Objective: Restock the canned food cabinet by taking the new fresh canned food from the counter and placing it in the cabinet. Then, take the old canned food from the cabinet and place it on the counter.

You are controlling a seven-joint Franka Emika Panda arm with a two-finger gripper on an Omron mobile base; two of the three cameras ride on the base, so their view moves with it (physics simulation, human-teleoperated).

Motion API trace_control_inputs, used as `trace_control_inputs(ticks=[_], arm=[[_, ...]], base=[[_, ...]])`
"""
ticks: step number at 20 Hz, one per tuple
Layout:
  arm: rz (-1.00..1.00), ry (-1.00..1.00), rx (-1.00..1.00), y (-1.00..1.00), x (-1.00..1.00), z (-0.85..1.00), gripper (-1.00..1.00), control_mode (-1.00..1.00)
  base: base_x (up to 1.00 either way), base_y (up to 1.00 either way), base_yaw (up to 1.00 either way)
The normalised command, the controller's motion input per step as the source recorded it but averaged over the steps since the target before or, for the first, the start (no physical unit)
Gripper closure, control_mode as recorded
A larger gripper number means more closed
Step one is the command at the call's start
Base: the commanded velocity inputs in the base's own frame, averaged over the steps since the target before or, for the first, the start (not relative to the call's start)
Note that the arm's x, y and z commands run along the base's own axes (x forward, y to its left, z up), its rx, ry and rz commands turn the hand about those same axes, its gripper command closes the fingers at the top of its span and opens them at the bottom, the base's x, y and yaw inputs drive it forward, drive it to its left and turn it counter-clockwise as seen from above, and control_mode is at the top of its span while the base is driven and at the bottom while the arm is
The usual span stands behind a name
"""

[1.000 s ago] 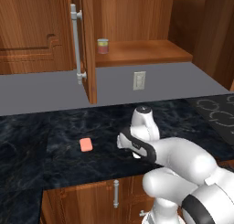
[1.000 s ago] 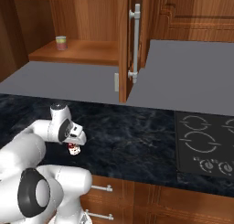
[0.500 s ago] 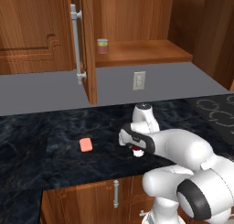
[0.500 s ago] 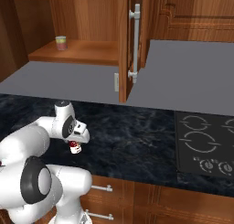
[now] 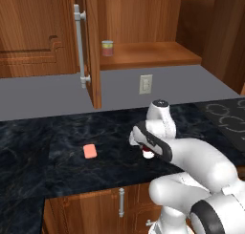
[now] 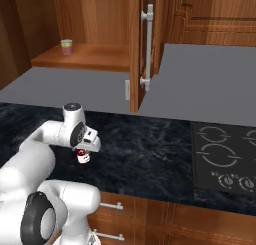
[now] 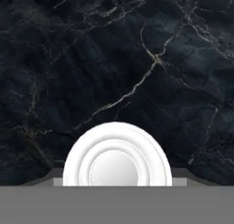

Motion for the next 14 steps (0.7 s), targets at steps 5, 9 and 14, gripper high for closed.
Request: trace_control_inputs(ticks=[5,9,14], arm=[[0.00,-0.46,0.21,-0.40,-0.51,0.99,1.00,-1.00],[0.00,-0.49,0.15,-0.18,-0.41,1.00,1.00,-1.00],[0.00,-0.42,0.03,0.00,-0.29,1.00,1.00,-1.00]], base=[[0.00,0.00,0.00],[0.00,0.00,0.00],[0.00,0.00,0.00]])
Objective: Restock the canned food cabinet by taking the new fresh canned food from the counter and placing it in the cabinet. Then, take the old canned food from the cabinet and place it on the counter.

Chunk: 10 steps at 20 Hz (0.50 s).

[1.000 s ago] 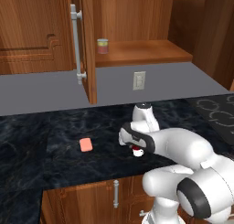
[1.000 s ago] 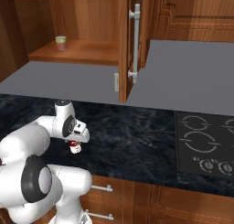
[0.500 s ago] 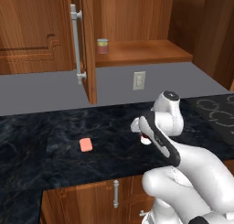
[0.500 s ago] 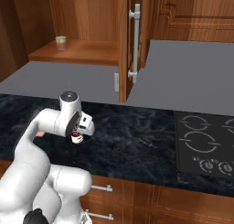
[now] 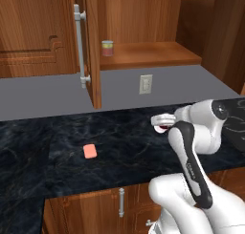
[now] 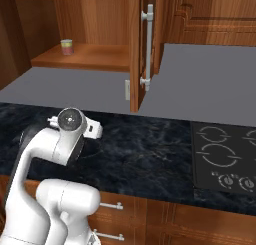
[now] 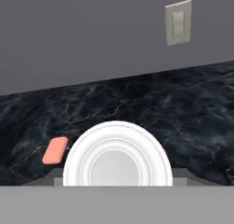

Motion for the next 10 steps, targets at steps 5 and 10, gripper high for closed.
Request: trace_control_inputs(ticks=[5,10], arm=[[0.00,-0.34,0.00,-0.05,-0.20,1.00,1.00,-1.00],[-0.01,-0.17,0.00,-0.16,-0.15,1.00,1.00,-1.00]], base=[[0.00,0.00,0.00],[0.00,0.00,0.00]])
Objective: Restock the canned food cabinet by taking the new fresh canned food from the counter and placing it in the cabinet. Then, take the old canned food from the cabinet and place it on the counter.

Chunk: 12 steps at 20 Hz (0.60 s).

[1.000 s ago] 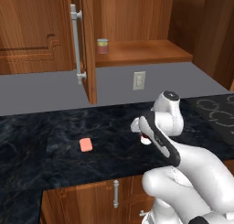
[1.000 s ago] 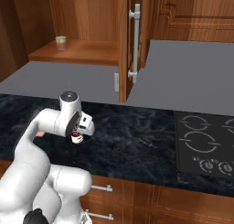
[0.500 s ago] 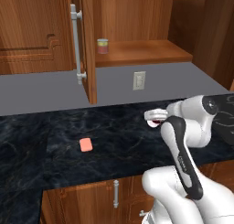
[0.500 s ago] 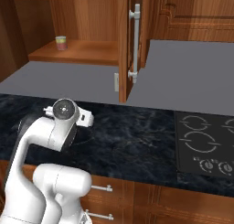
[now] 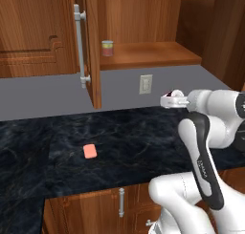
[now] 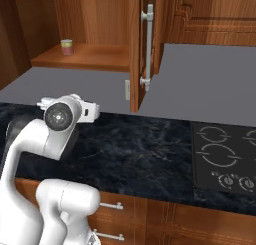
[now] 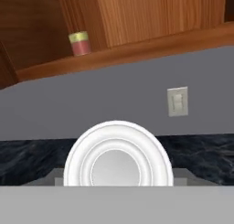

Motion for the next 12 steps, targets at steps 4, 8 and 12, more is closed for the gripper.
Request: trace_control_inputs(ticks=[4,8,12], arm=[[-0.06,-0.01,0.00,-0.10,0.00,1.00,1.00,-1.00],[-0.09,0.11,0.00,-0.01,0.06,1.00,1.00,-1.00],[-0.09,0.25,0.00,0.00,0.31,1.00,1.00,-1.00]], base=[[0.00,0.00,0.00],[0.00,0.00,0.00],[0.00,0.00,0.00]])
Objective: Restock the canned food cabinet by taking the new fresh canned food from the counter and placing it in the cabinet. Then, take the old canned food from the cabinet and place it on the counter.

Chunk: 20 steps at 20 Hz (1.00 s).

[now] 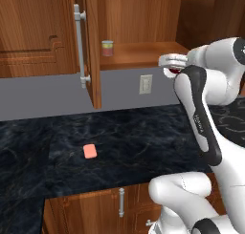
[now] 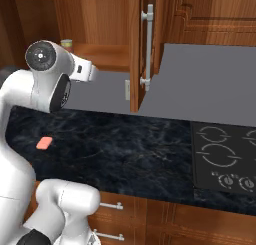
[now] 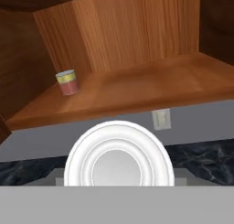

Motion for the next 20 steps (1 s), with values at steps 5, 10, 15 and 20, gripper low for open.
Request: trace_control_inputs(ticks=[5,10,15,20], arm=[[-0.02,0.03,0.01,0.00,0.10,0.24,1.00,-1.00],[0.00,0.00,0.00,0.00,0.68,-0.03,1.00,-1.00],[0.00,-0.01,0.00,0.00,0.87,-0.22,1.00,-1.00],[0.00,0.00,-0.03,0.00,0.92,-0.30,1.00,-1.00]], base=[[0.00,0.00,0.00],[0.00,0.00,0.00],[0.00,0.00,0.00],[0.00,0.00,0.00]])
